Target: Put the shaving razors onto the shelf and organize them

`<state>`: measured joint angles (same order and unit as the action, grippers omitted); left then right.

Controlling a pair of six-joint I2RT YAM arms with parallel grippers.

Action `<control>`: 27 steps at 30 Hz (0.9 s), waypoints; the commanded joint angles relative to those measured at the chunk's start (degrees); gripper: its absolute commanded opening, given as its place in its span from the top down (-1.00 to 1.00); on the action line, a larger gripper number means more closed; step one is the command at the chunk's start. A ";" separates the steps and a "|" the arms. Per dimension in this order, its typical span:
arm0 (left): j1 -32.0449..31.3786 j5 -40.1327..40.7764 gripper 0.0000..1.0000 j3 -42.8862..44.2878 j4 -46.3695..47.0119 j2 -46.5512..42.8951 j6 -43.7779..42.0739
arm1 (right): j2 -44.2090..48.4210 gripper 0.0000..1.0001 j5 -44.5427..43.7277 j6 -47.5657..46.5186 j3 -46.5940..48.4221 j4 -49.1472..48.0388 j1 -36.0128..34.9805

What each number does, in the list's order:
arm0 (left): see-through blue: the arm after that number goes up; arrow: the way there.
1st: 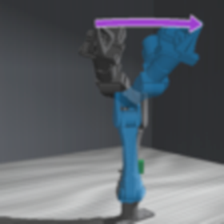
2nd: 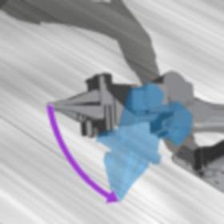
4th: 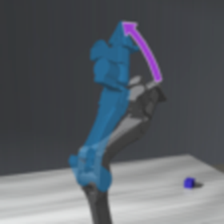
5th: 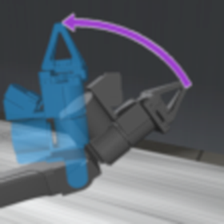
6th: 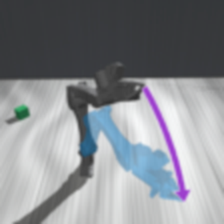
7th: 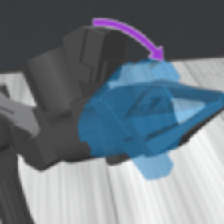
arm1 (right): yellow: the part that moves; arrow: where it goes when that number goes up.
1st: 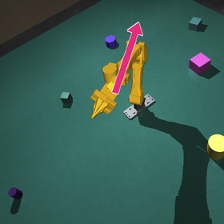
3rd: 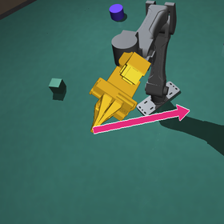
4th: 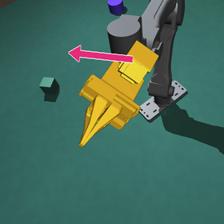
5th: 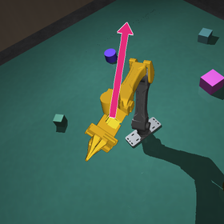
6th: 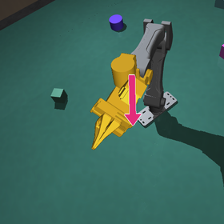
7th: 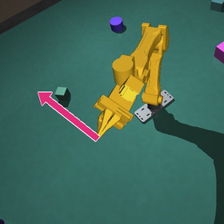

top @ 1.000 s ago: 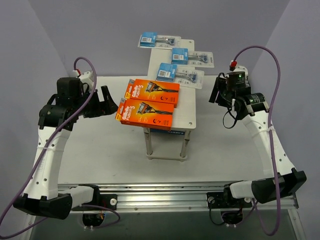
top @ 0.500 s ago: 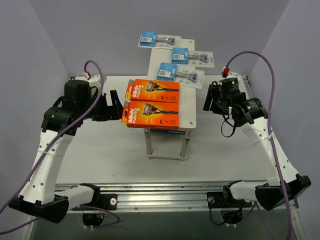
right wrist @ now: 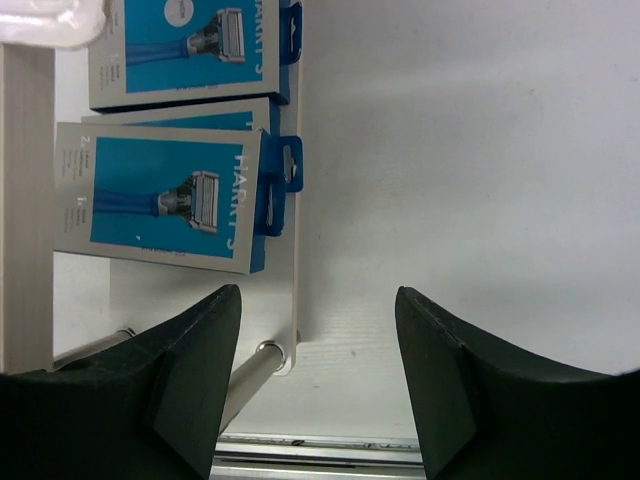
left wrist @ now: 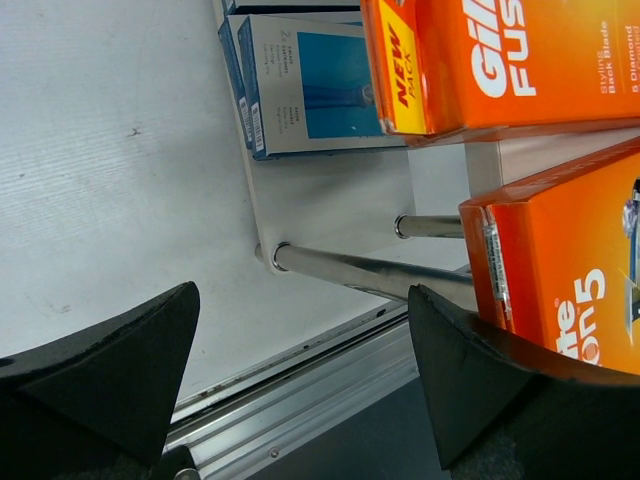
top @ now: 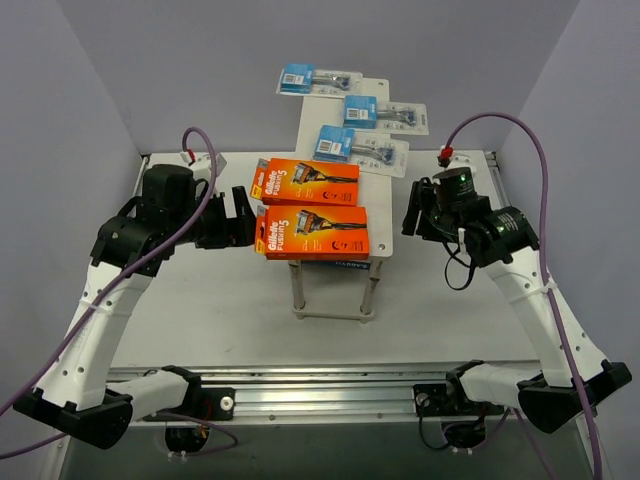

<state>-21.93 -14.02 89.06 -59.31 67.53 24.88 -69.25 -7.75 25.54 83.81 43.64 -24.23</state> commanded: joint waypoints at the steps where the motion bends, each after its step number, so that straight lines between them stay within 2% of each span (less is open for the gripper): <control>1: -1.79 1.71 -0.88 0.07 3.32 -0.64 2.18 | 1.40 -0.17 -1.74 0.74 -1.89 2.07 -1.34; 13: -6.45 5.05 -0.88 0.42 4.46 1.03 4.21 | 2.54 -0.18 -2.10 0.30 -4.36 0.31 -1.79; 27: -6.63 6.90 -0.88 1.21 1.31 -1.61 3.77 | 2.37 -0.19 -2.62 0.21 -5.50 -1.27 -1.79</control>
<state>-28.21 -8.54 88.82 -57.39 67.90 28.38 -67.75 -8.23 25.69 79.15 43.42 -25.67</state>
